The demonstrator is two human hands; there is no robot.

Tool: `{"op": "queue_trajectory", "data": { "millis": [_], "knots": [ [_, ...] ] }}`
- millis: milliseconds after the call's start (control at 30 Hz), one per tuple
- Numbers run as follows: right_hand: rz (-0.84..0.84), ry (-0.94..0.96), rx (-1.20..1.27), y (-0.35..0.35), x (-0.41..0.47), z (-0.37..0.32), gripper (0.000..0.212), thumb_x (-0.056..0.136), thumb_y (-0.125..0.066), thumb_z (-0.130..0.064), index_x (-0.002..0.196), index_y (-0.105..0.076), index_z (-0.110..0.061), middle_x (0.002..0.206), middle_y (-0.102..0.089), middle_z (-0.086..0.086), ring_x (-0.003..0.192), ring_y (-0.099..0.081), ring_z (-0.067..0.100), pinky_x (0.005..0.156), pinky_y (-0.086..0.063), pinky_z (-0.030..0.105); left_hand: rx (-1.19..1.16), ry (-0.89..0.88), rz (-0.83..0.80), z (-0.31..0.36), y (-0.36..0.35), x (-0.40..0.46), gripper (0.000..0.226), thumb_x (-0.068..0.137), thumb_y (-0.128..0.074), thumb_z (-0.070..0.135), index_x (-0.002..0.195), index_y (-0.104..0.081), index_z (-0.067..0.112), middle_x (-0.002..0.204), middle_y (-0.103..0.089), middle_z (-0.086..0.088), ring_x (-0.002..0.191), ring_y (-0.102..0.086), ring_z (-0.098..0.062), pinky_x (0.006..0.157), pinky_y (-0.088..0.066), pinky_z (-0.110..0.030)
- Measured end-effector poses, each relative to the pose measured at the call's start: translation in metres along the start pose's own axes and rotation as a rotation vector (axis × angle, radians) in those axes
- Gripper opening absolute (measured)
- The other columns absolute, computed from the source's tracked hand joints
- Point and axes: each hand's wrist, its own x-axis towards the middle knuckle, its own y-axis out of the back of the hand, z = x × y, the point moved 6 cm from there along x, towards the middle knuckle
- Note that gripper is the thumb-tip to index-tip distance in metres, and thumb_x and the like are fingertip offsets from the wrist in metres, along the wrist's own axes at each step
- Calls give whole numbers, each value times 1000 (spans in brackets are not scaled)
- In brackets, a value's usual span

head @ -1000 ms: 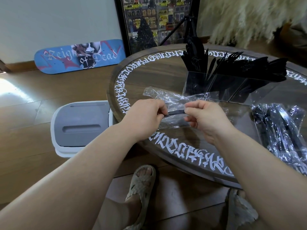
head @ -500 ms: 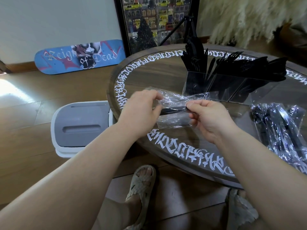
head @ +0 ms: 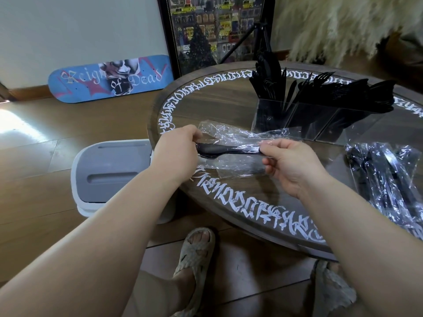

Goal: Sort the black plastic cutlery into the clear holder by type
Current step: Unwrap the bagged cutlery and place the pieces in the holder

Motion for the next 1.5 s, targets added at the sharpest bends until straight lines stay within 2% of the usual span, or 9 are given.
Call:
{"op": "queue_trajectory", "data": {
  "millis": [233,367,567,900,1033,1167,1233,1367,1500],
  "knots": [
    [140,16,121,22,2,-12,11,88,-64,-3,79,-62,-9,70,-59,6,50,-54,9,46,-47,18,76,15,47,-13,3,5,32,91,-48,9,118,-62,19,117,-62,-5,110,-53,-28,92,-43,-37],
    [137,27,80,22,2,-9,12,90,-61,-1,80,-61,-7,79,-62,10,59,-60,13,51,-53,20,95,-193,115,14,0,-6,31,92,-52,18,121,-61,21,128,-52,-3,121,-42,-27,101,-33,-35],
    [172,84,41,25,-2,-10,14,90,-60,0,79,-63,-7,78,-64,9,62,-64,14,56,-56,21,128,-342,-332,33,-50,-21,48,97,-45,24,144,-39,27,147,-35,0,132,-35,-22,107,-34,-36],
    [458,470,200,71,-29,-60,22,83,-61,-3,67,-59,-18,55,-55,-7,49,-59,11,53,-49,24,243,-331,-438,27,-66,-20,47,97,-45,29,143,-35,31,150,-31,-4,135,-30,-27,112,-27,-38],
    [304,372,273,60,-26,-50,21,86,-62,1,71,-60,-13,66,-58,3,52,-61,12,54,-52,22,161,-323,-335,37,-58,-14,43,99,-43,37,139,-46,22,145,-41,-6,131,-38,-28,109,-32,-40],
    [108,227,262,42,-21,-35,17,87,-62,3,74,-60,-7,70,-61,5,56,-63,13,58,-55,22,-229,-95,-89,44,-27,-7,35,100,-38,40,91,-57,12,89,-64,-5,86,-60,-23,69,-43,-34],
    [-9,147,190,31,-21,-30,16,87,-61,5,75,-60,-4,73,-61,7,57,-63,13,57,-56,22,-466,43,-77,39,-21,-5,39,99,-38,44,93,-57,10,84,-68,-2,79,-66,-20,72,-52,-38],
    [-180,123,-110,13,-23,-23,16,87,-59,9,81,-60,-6,73,-62,12,60,-66,15,59,-58,23,-752,139,-50,37,-17,-4,26,96,-49,39,96,-58,15,87,-70,0,66,-68,-12,70,-56,-37],
    [-207,277,-619,5,-25,-23,27,83,-61,4,84,-66,-22,74,-60,3,65,-62,15,68,-55,31,-719,103,-52,36,-15,-3,16,94,-56,32,88,-56,17,83,-70,-1,63,-66,-8,72,-56,-37]
  ]
}}
